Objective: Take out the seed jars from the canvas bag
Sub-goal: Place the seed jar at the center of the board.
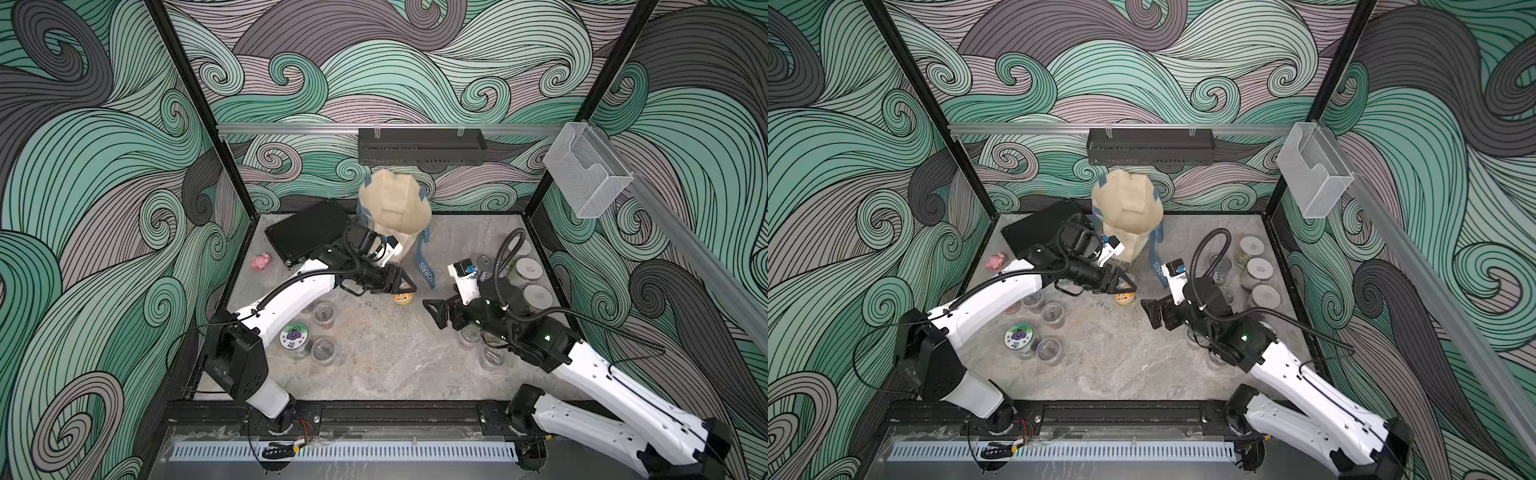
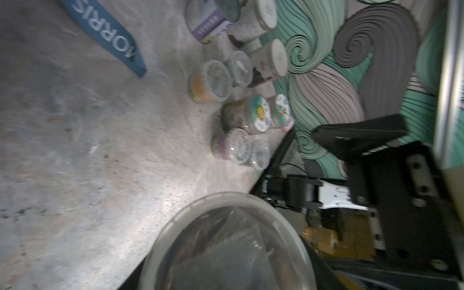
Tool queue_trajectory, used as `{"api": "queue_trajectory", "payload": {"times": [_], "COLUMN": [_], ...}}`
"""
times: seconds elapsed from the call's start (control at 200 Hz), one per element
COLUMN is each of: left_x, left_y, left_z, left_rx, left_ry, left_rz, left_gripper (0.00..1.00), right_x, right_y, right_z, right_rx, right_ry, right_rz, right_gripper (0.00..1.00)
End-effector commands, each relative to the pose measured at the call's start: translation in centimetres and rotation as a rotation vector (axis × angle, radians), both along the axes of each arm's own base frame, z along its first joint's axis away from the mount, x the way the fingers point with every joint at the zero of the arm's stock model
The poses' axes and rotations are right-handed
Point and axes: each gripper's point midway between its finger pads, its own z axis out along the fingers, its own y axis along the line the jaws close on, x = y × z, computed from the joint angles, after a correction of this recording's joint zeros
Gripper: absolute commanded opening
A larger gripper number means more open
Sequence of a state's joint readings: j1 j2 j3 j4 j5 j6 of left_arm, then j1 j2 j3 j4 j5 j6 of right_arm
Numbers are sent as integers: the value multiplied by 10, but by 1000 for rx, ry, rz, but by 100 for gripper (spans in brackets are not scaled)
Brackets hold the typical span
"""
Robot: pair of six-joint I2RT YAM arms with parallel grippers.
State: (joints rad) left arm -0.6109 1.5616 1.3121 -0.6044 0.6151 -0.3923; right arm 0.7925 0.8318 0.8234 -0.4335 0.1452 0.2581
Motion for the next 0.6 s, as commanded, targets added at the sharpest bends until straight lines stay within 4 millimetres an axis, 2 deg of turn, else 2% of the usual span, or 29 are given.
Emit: {"api": "queue_trajectory", "payload": {"times": [0.0,0.115,0.225,0.39,0.595], "left_x": [25,41,46,44,44], "left_y": [21,38,59,93,119], "left_z": [-39,-72,-99,-116,-133], "left_rx": [215,324,405,507,606], "left_ry": [-177,-292,-341,-361,-371], "left_rz": [148,276,385,512,590], "left_gripper": [64,64,64,65,65], "right_x": [6,4,3,2,3], "right_y": [-31,-37,-38,-37,-32], "right_z": [-8,-10,-10,-15,-20], "right_rx": [7,12,11,18,22], "right_ry": [-3,-3,3,17,32], "right_rz": [-178,-196,-197,-194,-185], "right_gripper": [99,99,99,99,99]}}
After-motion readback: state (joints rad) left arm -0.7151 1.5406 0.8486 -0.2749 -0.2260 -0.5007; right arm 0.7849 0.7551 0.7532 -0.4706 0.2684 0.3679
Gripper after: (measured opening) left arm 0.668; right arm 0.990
